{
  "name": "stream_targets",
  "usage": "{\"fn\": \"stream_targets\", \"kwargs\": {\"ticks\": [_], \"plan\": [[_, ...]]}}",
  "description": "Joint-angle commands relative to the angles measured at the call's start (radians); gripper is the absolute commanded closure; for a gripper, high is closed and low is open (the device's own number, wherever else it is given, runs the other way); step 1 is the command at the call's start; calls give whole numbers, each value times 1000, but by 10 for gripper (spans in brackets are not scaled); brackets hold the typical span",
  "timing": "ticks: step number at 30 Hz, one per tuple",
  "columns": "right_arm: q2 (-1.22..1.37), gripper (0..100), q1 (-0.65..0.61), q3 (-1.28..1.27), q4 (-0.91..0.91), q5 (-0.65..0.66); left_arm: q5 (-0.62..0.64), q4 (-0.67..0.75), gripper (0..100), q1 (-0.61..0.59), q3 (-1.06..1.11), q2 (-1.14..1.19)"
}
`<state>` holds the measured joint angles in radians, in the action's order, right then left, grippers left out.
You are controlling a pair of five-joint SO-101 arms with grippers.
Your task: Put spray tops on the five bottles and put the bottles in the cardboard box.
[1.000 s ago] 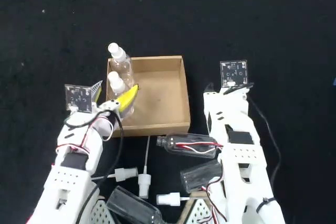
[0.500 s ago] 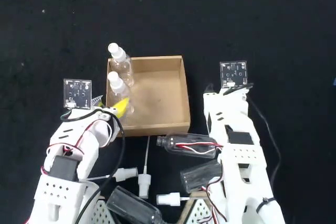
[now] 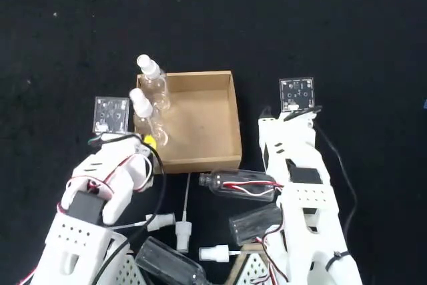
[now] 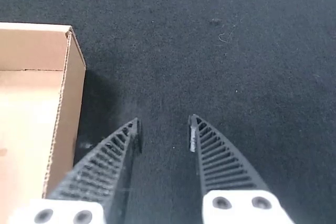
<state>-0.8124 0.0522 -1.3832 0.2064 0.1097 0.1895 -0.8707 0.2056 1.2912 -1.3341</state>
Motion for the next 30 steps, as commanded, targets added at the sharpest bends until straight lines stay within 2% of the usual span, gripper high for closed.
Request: {"fn": "stream_targets", "kwargs": {"ticks": [1,8,20,30], "plan": [[12,868,9,4,-26,0,44,78,971,12,-84,138],[12,868,9,4,-26,0,78,101,971,13,-147,318],[10,868,9,5,-26,0,80,287,971,13,-54,328],[10,868,9,5,-26,0,80,313,971,13,-51,330]]}}
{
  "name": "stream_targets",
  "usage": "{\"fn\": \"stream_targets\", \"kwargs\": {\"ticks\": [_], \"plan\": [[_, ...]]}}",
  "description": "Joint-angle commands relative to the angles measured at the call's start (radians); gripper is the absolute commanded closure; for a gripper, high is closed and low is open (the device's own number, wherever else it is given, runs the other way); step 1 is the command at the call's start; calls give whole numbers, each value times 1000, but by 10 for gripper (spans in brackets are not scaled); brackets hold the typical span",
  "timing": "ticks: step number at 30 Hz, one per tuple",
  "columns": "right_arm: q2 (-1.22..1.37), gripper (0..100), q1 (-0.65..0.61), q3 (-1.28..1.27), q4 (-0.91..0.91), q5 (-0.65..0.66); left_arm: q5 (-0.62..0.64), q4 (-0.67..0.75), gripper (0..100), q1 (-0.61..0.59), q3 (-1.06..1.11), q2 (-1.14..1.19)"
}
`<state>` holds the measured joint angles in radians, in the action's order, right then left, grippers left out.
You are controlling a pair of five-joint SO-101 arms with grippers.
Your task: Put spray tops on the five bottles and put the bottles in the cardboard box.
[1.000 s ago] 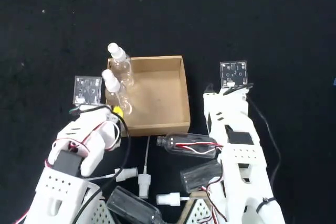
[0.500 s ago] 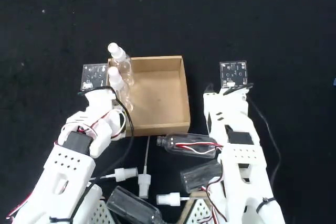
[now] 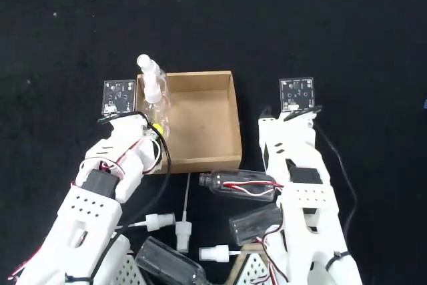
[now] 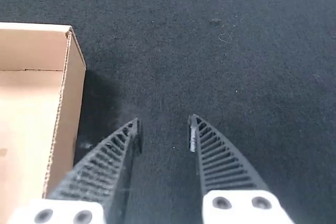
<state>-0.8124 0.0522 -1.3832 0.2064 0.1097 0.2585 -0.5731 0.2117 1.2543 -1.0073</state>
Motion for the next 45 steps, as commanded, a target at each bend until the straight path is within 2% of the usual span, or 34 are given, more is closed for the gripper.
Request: {"fn": "stream_targets", "kwargs": {"ticks": [1,8,18,24,29,40,45], "plan": [[10,868,9,5,-26,0,11,14,971,7,-13,3],[10,868,9,7,-26,0,5,-129,971,5,-35,-8],[10,868,9,7,-26,0,9,-347,971,8,-185,-8],[10,868,9,5,-26,0,-17,-353,970,8,-189,-8],[10,868,9,5,-26,0,-229,-308,970,25,-171,0],[10,868,9,7,-26,0,-173,-204,970,42,-116,8],[10,868,9,7,-26,0,-173,-196,970,36,-147,118]]}}
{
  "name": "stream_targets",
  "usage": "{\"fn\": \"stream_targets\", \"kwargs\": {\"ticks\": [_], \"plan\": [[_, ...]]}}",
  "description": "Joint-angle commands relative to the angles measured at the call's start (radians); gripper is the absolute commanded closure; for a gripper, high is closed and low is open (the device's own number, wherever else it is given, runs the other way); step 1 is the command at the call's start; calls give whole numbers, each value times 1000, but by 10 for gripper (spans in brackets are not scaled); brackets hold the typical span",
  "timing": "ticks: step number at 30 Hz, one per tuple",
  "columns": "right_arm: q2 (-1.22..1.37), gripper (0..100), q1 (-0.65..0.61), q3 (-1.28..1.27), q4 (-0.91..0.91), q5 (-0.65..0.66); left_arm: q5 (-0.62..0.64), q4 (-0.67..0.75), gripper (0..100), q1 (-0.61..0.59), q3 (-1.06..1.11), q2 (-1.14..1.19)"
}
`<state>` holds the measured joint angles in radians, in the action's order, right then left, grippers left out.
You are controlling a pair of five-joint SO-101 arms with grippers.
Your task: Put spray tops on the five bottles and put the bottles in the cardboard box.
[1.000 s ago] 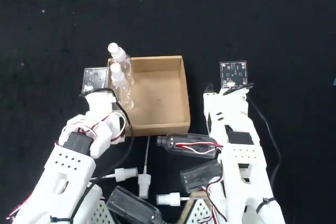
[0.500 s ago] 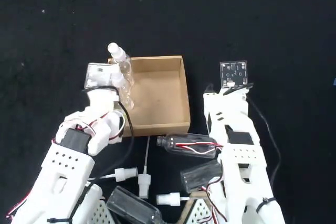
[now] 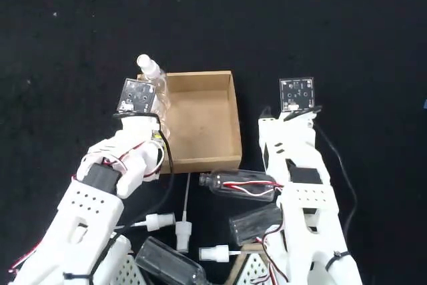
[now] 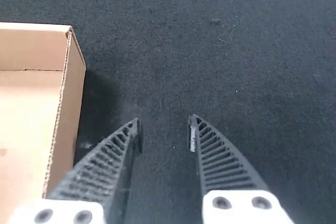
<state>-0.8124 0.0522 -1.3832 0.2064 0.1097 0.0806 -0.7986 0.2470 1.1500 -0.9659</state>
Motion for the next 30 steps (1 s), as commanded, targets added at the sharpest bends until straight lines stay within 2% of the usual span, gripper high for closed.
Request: {"fn": "stream_targets", "kwargs": {"ticks": [1,10,16,30], "plan": [[10,868,9,7,-26,0,5,29,970,1,-62,112],[10,868,9,7,-26,0,32,31,970,8,-148,238],[10,868,9,7,-26,0,34,114,970,10,-124,255],[10,868,9,7,-26,0,31,198,970,-1,-122,390]]}}
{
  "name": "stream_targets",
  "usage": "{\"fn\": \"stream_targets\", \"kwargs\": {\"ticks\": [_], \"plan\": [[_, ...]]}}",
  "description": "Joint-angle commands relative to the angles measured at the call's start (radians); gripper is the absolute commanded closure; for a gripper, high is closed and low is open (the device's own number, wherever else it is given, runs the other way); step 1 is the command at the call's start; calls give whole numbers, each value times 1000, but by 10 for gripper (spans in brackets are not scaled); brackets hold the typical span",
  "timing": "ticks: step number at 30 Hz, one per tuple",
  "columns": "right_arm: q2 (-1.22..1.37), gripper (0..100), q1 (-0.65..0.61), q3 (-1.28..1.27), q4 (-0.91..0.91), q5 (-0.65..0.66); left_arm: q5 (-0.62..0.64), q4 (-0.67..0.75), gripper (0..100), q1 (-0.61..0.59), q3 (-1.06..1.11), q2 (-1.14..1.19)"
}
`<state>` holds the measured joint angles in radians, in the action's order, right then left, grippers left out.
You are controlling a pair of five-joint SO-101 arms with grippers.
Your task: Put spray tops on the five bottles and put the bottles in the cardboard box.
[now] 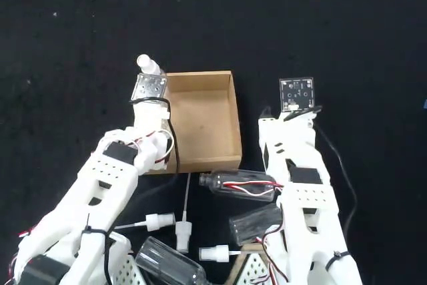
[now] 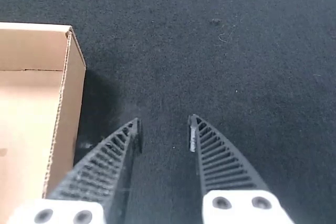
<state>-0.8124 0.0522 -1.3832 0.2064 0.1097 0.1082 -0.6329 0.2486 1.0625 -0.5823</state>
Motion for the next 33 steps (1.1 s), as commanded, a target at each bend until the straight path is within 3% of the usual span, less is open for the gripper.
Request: {"fn": "stream_targets", "kwargs": {"ticks": [1,33], "plan": [[10,868,9,7,-26,0,-2,46,970,-4,-30,9],[10,868,9,5,-26,0,2,140,970,-39,-5,12]]}}
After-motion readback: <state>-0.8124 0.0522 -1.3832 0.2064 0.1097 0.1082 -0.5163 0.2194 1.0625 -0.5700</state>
